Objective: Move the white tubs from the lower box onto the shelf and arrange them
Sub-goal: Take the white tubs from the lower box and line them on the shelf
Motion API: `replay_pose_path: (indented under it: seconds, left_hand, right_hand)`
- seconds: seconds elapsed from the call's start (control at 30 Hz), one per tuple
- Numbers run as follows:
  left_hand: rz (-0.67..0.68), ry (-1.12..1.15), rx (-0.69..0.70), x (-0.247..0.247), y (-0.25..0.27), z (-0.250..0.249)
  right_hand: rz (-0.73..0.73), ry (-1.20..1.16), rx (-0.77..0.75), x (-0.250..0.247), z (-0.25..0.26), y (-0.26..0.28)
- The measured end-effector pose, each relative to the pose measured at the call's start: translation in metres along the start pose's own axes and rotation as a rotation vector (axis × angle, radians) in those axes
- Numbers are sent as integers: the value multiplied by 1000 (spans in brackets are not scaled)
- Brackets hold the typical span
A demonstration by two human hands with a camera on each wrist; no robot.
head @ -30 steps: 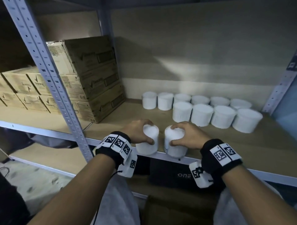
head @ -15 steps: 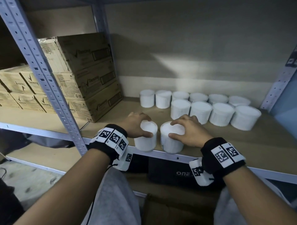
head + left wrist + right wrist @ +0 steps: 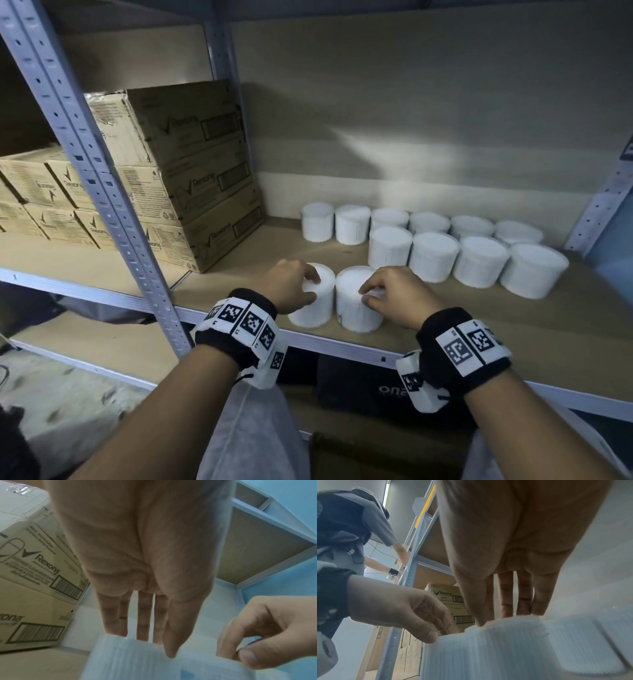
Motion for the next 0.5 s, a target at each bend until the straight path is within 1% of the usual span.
replay_pose_path:
  seconds: [0.13,0.33,0.5]
  left_hand:
    - [-3,5,-35,1,-20,7]
    - [-15,-4,-69,1,-55,14]
    - [-8,-5,-97,2,-81,25]
  right_hand:
    - [-34,-62,-5,4,-7,-25]
    - [-75,-39,5,9,-12,-61]
    - [-113,-66,14,11,-14,-87]
Point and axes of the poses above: each hand's wrist, its own y-axis away from the middle knuckle, its own x-axis out of the palm, z = x × y, the point moved 7 cm from there along -y, towards the middle knuckle, and after that the axes turned 13 degrees about -y, right-handed, at the moved point
